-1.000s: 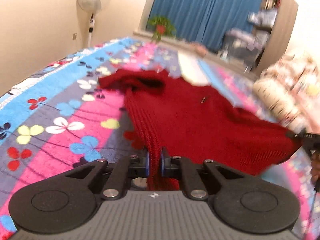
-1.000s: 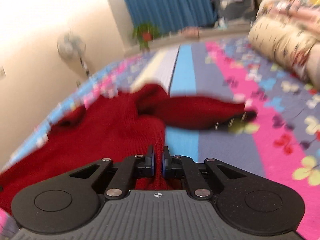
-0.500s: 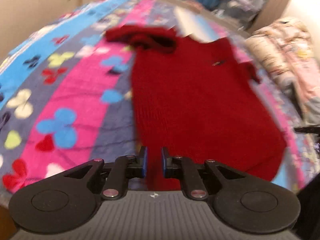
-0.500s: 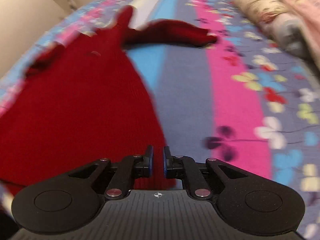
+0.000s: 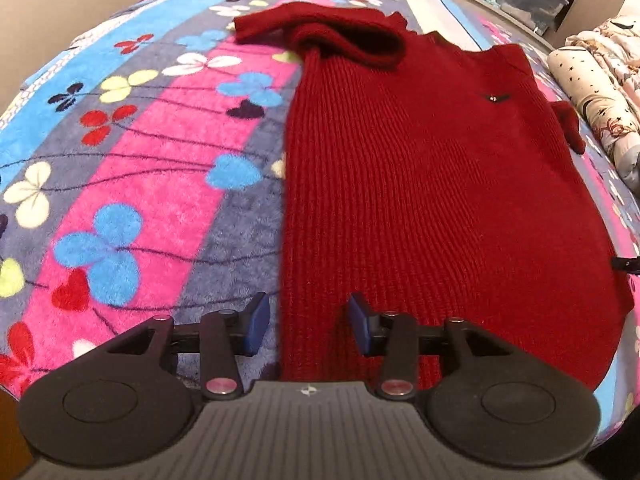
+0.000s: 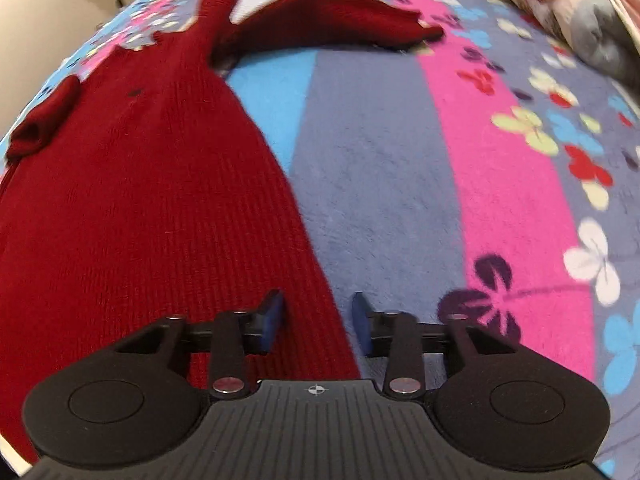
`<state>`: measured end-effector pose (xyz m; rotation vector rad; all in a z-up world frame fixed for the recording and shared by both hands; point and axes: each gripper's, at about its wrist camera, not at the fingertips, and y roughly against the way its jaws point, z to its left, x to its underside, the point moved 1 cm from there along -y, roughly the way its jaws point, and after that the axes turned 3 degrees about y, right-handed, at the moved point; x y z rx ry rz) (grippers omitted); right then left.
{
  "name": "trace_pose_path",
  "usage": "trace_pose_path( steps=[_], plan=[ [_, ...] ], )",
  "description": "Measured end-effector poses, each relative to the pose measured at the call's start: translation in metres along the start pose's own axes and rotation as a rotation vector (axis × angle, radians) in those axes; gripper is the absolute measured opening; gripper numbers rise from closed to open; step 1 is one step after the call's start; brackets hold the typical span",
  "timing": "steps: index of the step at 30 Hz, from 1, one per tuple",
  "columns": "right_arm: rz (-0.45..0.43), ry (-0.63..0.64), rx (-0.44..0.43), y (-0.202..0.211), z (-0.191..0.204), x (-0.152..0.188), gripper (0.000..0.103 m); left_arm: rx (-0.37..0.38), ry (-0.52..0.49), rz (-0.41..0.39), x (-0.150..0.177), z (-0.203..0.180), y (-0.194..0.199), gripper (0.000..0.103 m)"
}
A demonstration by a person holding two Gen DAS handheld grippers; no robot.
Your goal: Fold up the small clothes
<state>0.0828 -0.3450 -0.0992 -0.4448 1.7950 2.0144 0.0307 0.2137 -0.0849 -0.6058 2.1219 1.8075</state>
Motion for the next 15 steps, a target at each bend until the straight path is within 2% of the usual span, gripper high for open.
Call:
trace_pose_path(
  steps=[2, 3, 8, 9, 11, 12, 13, 15],
  plan=[
    [-0.011, 0.053, 0.011, 0.005, 0.009, 0.002, 0.010, 0.003, -0.020, 0.003, 0.002, -0.001, 0.000, 0.014],
    [-0.021, 0.069, 0.021, 0.008, 0.011, 0.003, 0.007, -0.016, -0.048, -0.011, 0.003, -0.002, 0.002, 0.010],
    [-0.170, -0.035, 0.035, 0.043, -0.005, -0.004, 0.005, 0.044, 0.024, -0.102, 0.003, 0.006, 0.025, 0.008],
    [-0.150, -0.021, 0.056, 0.038, -0.004, -0.003, 0.005, 0.032, 0.030, -0.084, 0.004, 0.006, 0.023, 0.008],
    [-0.042, 0.046, 0.097, 0.015, 0.006, 0.004, 0.005, -0.013, -0.003, -0.010, 0.007, 0.002, 0.008, 0.009],
    [-0.013, 0.080, 0.112, 0.007, 0.011, 0.006, 0.006, -0.030, -0.027, 0.002, 0.007, -0.001, 0.004, 0.012],
    [-0.020, 0.111, 0.144, 0.005, 0.017, 0.007, 0.007, -0.042, -0.034, -0.004, 0.006, -0.002, 0.005, 0.014],
    [-0.075, 0.075, 0.150, 0.015, 0.020, 0.002, 0.008, -0.053, -0.016, -0.071, 0.003, -0.002, 0.016, 0.020]
  ],
)
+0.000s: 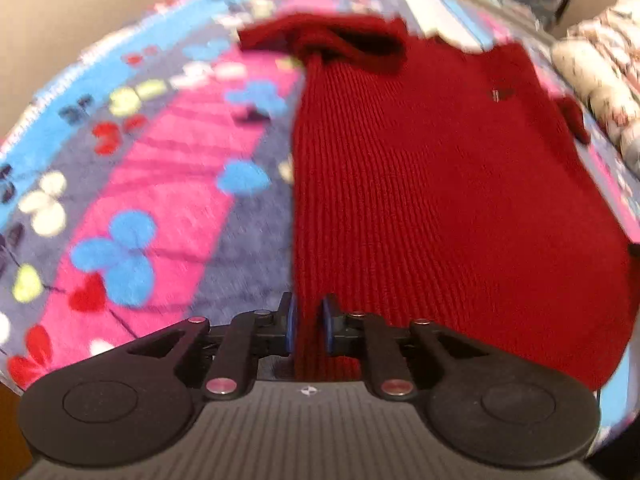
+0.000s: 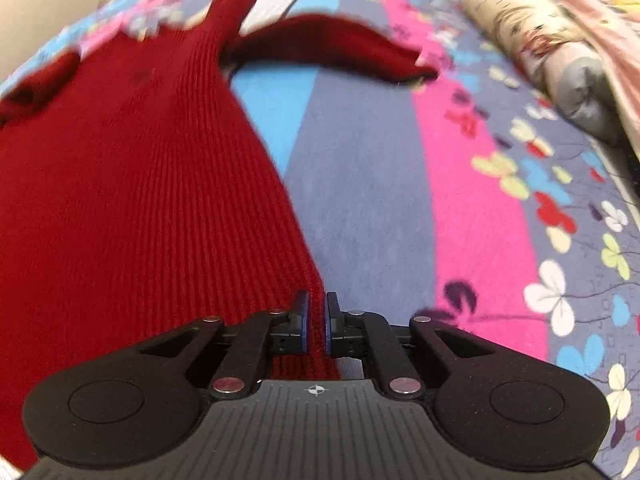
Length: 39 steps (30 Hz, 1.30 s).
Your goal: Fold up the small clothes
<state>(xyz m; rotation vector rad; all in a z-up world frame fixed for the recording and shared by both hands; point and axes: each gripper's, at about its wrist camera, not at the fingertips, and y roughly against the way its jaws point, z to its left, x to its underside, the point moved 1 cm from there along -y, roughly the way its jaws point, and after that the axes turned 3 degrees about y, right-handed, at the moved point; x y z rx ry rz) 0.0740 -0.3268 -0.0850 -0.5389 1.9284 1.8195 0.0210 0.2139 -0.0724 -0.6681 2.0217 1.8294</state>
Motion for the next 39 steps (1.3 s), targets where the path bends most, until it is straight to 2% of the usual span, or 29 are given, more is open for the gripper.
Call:
trace_pose_path(
  steps=[2, 3, 5, 7, 9, 10, 11, 12, 14, 16, 18, 21, 25, 31, 33, 35, 39],
  plan=[
    [-0.077, -0.068, 0.007, 0.018, -0.003, -0.003, 0.008, 0.054, 0.042, -0.084, -0.005, 0.002, 0.014, 0.041],
    [-0.131, -0.075, 0.013, 0.030, -0.003, -0.004, 0.009, 0.091, 0.050, -0.102, -0.006, 0.000, 0.017, 0.043],
    [-0.214, -0.047, -0.014, 0.045, 0.002, -0.006, 0.013, 0.133, 0.024, -0.084, -0.006, -0.009, 0.015, 0.044],
    [-0.227, 0.013, -0.074, 0.046, 0.016, -0.005, 0.013, 0.114, -0.034, -0.036, -0.005, -0.022, 0.005, 0.044],
    [-0.154, 0.044, -0.143, 0.033, 0.027, -0.002, 0.019, 0.067, -0.088, 0.056, 0.000, -0.032, -0.013, 0.044],
    [-0.083, 0.055, -0.175, 0.023, 0.031, 0.001, 0.032, 0.048, -0.103, 0.096, 0.004, -0.035, -0.020, 0.044],
    [-0.002, 0.071, -0.187, 0.010, 0.035, 0.004, 0.034, 0.034, -0.116, 0.093, 0.004, -0.038, -0.021, 0.046],
    [0.078, 0.098, -0.163, -0.003, 0.040, 0.010, 0.034, 0.032, -0.112, 0.084, 0.002, -0.040, -0.020, 0.046],
    [0.064, 0.154, -0.130, 0.000, 0.048, 0.010, 0.038, 0.049, -0.065, 0.061, -0.003, -0.039, -0.016, 0.049],
    [0.000, 0.202, -0.117, 0.012, 0.053, 0.007, 0.039, 0.057, -0.036, 0.023, -0.007, -0.040, -0.011, 0.049],
    [-0.042, 0.238, -0.120, 0.019, 0.059, 0.006, 0.040, 0.042, -0.035, -0.017, -0.011, -0.043, -0.008, 0.049],
    [-0.060, 0.269, -0.130, 0.021, 0.064, 0.004, 0.042, 0.015, -0.031, -0.058, -0.016, -0.050, -0.005, 0.049],
    [-0.060, 0.285, -0.136, 0.012, 0.068, 0.002, 0.042, -0.026, -0.035, -0.133, -0.029, -0.060, -0.004, 0.049],
    [-0.122, 0.260, -0.153, 0.020, 0.068, -0.005, 0.042, -0.075, -0.062, -0.256, -0.046, -0.069, 0.000, 0.049],
    [-0.153, 0.246, -0.155, 0.024, 0.066, -0.010, 0.043, -0.088, -0.078, -0.295, -0.053, -0.073, 0.000, 0.054],
    [-0.185, 0.232, -0.158, 0.027, 0.065, -0.015, 0.043, -0.095, -0.085, -0.315, -0.061, -0.076, -0.003, 0.066],
    [-0.242, 0.207, -0.156, 0.032, 0.061, -0.022, 0.042, -0.104, -0.089, -0.343, -0.080, -0.079, -0.014, 0.071]
  ],
)
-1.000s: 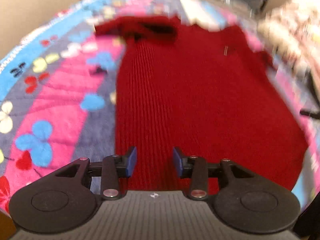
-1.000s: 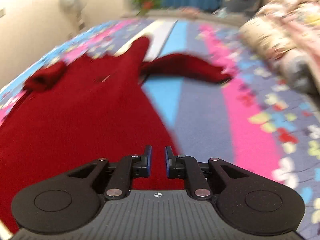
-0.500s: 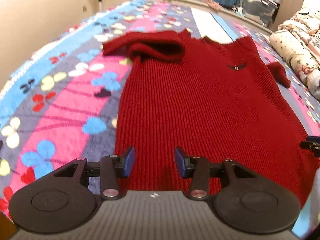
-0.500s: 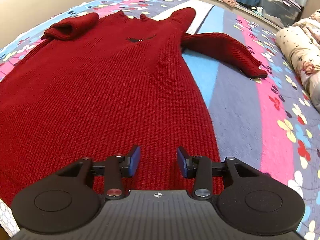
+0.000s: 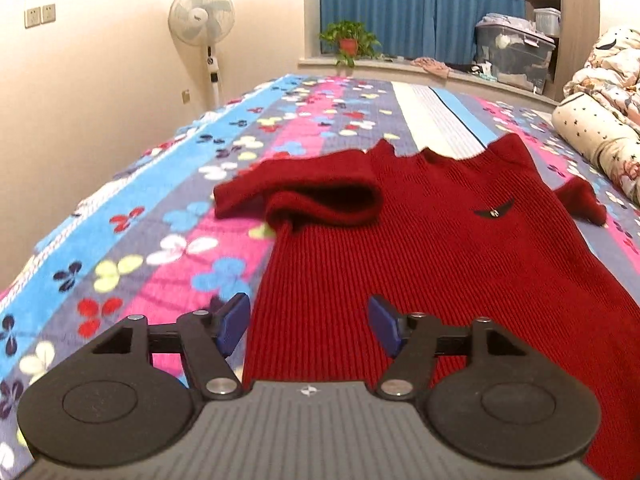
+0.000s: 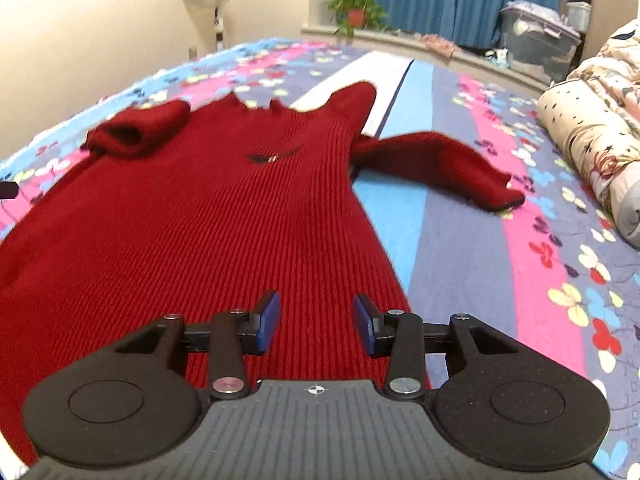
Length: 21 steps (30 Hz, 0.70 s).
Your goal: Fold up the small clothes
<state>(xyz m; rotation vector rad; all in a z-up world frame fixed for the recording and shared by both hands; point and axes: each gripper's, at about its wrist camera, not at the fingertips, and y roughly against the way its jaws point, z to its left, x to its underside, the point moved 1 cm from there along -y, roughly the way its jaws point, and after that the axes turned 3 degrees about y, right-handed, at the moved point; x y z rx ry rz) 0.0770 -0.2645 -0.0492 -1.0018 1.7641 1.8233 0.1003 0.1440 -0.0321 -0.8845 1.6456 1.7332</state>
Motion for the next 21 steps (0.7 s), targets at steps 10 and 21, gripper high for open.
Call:
trace_pose_path(
  steps=[10, 21],
  plan=[
    [0.015, 0.034, 0.013, -0.008, -0.005, -0.001, 0.042, 0.025, 0.067, -0.035, -0.036, 0.000, -0.068, 0.004],
    [0.179, 0.101, -0.041, -0.046, 0.007, 0.025, 0.042, 0.338, 0.558, 0.004, -0.081, 0.044, -0.148, 0.060]
  ],
)
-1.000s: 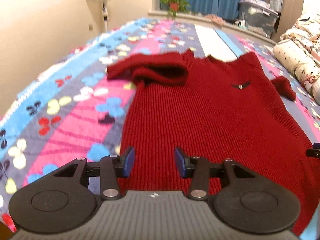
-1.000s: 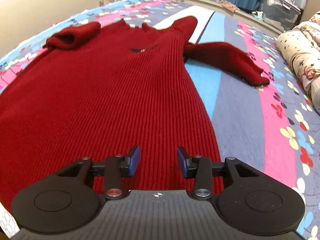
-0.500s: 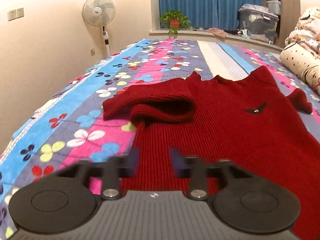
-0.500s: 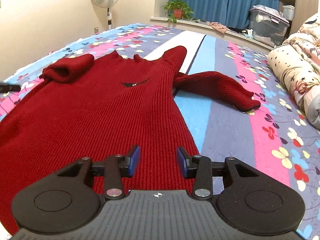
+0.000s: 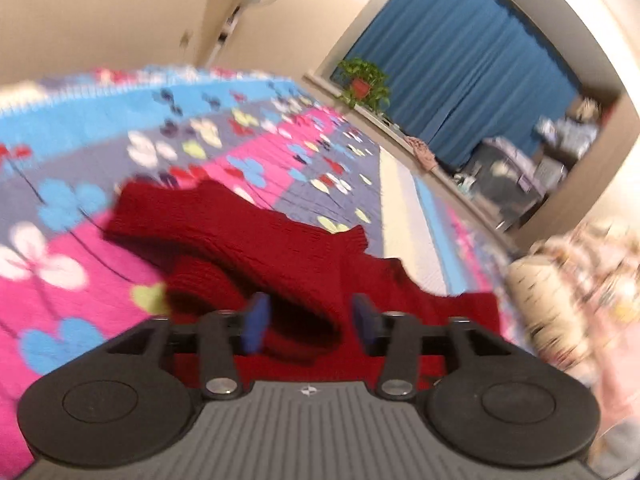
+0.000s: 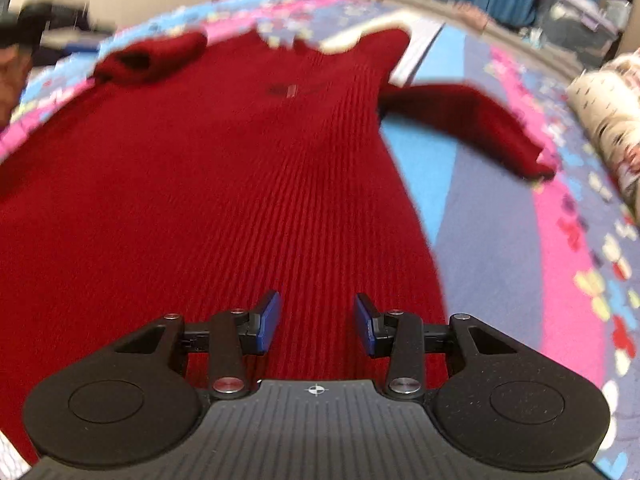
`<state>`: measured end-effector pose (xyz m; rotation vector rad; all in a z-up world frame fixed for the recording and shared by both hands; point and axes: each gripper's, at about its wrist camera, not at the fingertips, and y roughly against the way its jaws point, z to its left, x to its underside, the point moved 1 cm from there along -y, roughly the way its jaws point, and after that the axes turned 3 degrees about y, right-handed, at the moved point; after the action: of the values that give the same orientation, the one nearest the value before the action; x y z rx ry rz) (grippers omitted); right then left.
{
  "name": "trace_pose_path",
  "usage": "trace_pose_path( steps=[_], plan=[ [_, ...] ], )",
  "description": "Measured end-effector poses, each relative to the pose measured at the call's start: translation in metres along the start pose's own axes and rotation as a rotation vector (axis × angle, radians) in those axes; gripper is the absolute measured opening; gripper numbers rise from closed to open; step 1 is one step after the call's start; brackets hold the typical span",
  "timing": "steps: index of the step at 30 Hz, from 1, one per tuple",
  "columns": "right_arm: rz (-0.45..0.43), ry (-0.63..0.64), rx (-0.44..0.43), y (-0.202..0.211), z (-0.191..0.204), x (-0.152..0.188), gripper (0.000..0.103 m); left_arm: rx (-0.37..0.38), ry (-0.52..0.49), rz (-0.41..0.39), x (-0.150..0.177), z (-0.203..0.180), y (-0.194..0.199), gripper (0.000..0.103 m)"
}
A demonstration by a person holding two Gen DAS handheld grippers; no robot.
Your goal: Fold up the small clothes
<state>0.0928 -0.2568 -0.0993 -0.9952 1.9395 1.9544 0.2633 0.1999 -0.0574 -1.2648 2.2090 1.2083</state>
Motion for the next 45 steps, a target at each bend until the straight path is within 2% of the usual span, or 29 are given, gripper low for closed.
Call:
trace_pose_path(
  steps=[5, 7, 9, 10, 12, 15, 16, 18, 20, 21, 22, 23, 24, 26, 27, 28, 30, 32, 33, 34, 35, 36, 37, 39, 40, 42, 43, 45],
  plan=[
    [-0.027, -0.039, -0.019, -0.005, -0.005, 0.007, 0.043, 0.017, 0.225, 0.059, -0.008, 0.028, -0.038, 0.060],
    [-0.042, -0.024, -0.006, -0.006, -0.002, 0.010, 0.043, 0.027, 0.279, 0.045, -0.011, 0.038, -0.046, 0.057],
    [-0.057, -0.009, 0.009, -0.005, 0.001, 0.013, 0.043, 0.033, 0.299, 0.030, -0.013, 0.046, -0.052, 0.031],
    [-0.062, -0.006, 0.014, -0.005, 0.002, 0.014, 0.043, 0.035, 0.305, 0.038, -0.015, 0.050, -0.054, 0.012],
    [-0.070, -0.002, 0.016, -0.004, 0.004, 0.015, 0.043, 0.041, 0.315, 0.032, -0.022, 0.058, -0.052, 0.009],
    [-0.081, -0.002, 0.013, -0.003, 0.003, 0.017, 0.043, -0.009, 0.256, -0.105, -0.047, 0.063, -0.015, 0.008],
    [-0.084, 0.001, 0.014, -0.002, 0.003, 0.018, 0.043, -0.051, 0.212, -0.169, -0.058, 0.065, 0.004, 0.008],
    [-0.085, 0.010, 0.019, -0.002, 0.005, 0.018, 0.043, -0.206, 0.073, -0.327, -0.080, 0.067, 0.047, 0.008],
    [-0.085, 0.021, 0.024, -0.002, 0.006, 0.017, 0.043, -0.436, -0.052, -0.499, -0.097, 0.079, 0.092, 0.009],
    [-0.085, 0.026, 0.028, -0.002, 0.009, 0.017, 0.043, -0.517, -0.082, -0.558, -0.101, 0.091, 0.111, 0.009],
    [-0.085, 0.029, 0.030, -0.002, 0.010, 0.016, 0.043, -0.556, -0.085, -0.575, -0.105, 0.106, 0.124, 0.014],
    [-0.085, 0.030, 0.030, -0.002, 0.010, 0.017, 0.043, -0.587, -0.051, -0.555, -0.108, 0.128, 0.133, 0.020],
    [-0.084, 0.031, 0.031, -0.002, 0.010, 0.016, 0.043, -0.652, -0.009, -0.542, -0.108, 0.147, 0.139, 0.021],
    [-0.080, 0.031, 0.035, -0.001, 0.010, 0.016, 0.043, -0.825, 0.073, -0.516, -0.105, 0.180, 0.149, 0.022],
    [-0.079, 0.030, 0.037, -0.002, 0.009, 0.016, 0.043, -0.837, 0.112, -0.484, -0.104, 0.191, 0.152, 0.022],
    [-0.077, 0.029, 0.041, -0.002, 0.010, 0.016, 0.043, -0.795, 0.128, -0.455, -0.103, 0.196, 0.152, 0.022],
    [-0.076, 0.029, 0.051, -0.002, 0.012, 0.015, 0.043, -0.712, 0.098, -0.428, -0.101, 0.192, 0.149, 0.023],
    [-0.077, 0.032, 0.061, -0.001, 0.013, 0.015, 0.043, -0.601, 0.028, -0.368, -0.095, 0.177, 0.137, 0.033],
    [-0.077, 0.031, 0.063, -0.001, 0.013, 0.015, 0.043, -0.537, 0.003, -0.332, -0.092, 0.170, 0.128, 0.033],
    [-0.078, 0.029, 0.064, 0.000, 0.013, 0.016, 0.043, -0.499, -0.024, -0.313, -0.087, 0.164, 0.121, 0.033],
    [-0.079, 0.025, 0.064, 0.001, 0.013, 0.017, 0.043, -0.492, -0.062, -0.292, -0.083, 0.160, 0.112, 0.037],
    [-0.079, 0.023, 0.062, 0.001, 0.012, 0.017, 0.043, -0.512, -0.096, -0.259, -0.078, 0.161, 0.101, 0.041],
    [-0.078, 0.020, 0.060, 0.002, 0.011, 0.017, 0.043, -0.589, -0.115, -0.194, -0.073, 0.167, 0.087, 0.047],
    [-0.077, 0.015, 0.056, 0.003, 0.010, 0.017, 0.043, -0.832, -0.073, -0.065, -0.062, 0.189, 0.067, 0.043],
    [-0.076, 0.015, 0.054, 0.003, 0.009, 0.018, 0.043, -0.827, -0.067, -0.112, -0.060, 0.190, 0.072, 0.043],
    [-0.075, 0.018, 0.051, 0.002, 0.009, 0.016, 0.043, -0.904, -0.135, -0.120, -0.063, 0.171, 0.068, 0.041],
    [-0.075, 0.018, 0.049, 0.001, 0.008, 0.015, 0.043, -0.894, -0.175, -0.142, -0.063, 0.156, 0.067, 0.041],
    [-0.077, -0.013, 0.040, 0.000, 0.004, 0.011, 0.043, -0.767, -0.216, -0.162, -0.064, 0.125, 0.069, 0.044]
  ],
)
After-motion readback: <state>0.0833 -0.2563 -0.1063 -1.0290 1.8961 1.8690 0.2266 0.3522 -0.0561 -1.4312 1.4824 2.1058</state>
